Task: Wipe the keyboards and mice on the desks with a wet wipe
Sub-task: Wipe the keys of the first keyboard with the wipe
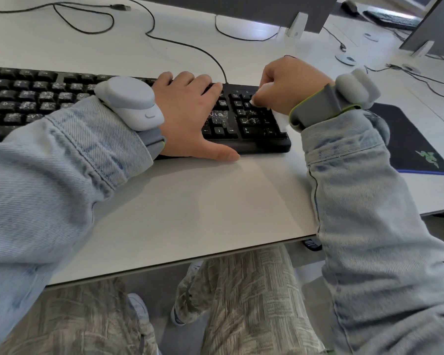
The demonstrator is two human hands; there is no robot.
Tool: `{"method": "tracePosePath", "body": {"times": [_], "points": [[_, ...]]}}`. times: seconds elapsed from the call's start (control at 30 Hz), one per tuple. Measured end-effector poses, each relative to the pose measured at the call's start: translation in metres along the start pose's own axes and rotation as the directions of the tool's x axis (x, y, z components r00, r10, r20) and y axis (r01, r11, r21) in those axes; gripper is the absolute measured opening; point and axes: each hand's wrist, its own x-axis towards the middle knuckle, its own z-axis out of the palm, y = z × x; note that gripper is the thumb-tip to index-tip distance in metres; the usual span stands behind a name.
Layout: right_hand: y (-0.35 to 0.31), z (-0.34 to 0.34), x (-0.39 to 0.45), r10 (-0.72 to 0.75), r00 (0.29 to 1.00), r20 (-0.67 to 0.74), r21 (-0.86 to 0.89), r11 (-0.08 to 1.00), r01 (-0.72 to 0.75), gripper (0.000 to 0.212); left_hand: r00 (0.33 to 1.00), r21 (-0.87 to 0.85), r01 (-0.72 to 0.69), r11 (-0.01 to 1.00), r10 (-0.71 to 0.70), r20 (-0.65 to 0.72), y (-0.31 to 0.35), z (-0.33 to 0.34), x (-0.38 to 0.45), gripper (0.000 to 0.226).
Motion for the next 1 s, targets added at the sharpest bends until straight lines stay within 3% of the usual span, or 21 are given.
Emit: {"method": "tracePosePath", "body": {"times": [0.23,0.53,0.87,1.0], "points": [[0.0,-0.003,-0.004,-0.026,0.998,-0.057,0.119,0.992,0.032,0.01,1.0,0.0,-0.004,1.0,0.004,-0.004,-0.002,0.002,0.001,0.141],[-0.006,-0.003,-0.008,-0.034,0.995,0.09,0.006,0.999,0.034,0.011,1.0,0.003,-0.003,1.0,0.003,-0.01,-0.002,0.003,0.002,0.143],[-0.019,0.005,-0.003,0.019,1.0,-0.024,0.004,1.0,-0.019,0.007,1.0,-0.003,-0.008,1.0,0.008,-0.015,-0.002,0.002,0.003,0.143],[-0.017,0.002,-0.004,0.014,0.999,0.029,-0.004,1.0,-0.014,0.004,1.0,-0.003,-0.005,1.0,0.005,-0.013,-0.003,0.002,0.002,0.142]]}}
